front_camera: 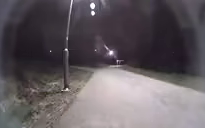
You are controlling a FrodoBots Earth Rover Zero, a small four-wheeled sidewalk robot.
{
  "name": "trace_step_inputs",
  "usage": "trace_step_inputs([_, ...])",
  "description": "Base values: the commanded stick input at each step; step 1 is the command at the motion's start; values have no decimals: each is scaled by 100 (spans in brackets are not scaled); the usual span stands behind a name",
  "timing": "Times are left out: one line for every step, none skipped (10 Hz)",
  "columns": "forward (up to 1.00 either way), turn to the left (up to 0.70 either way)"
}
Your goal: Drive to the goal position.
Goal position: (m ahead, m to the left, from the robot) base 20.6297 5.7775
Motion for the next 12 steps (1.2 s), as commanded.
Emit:
trace_step_inputs([70,1])
trace_step_inputs([70,1])
trace_step_inputs([70,1])
trace_step_inputs([70,1])
trace_step_inputs([70,1])
trace_step_inputs([70,1])
trace_step_inputs([70,1])
trace_step_inputs([70,1])
trace_step_inputs([70,1])
trace_step_inputs([70,1])
trace_step_inputs([70,1])
trace_step_inputs([70,1])
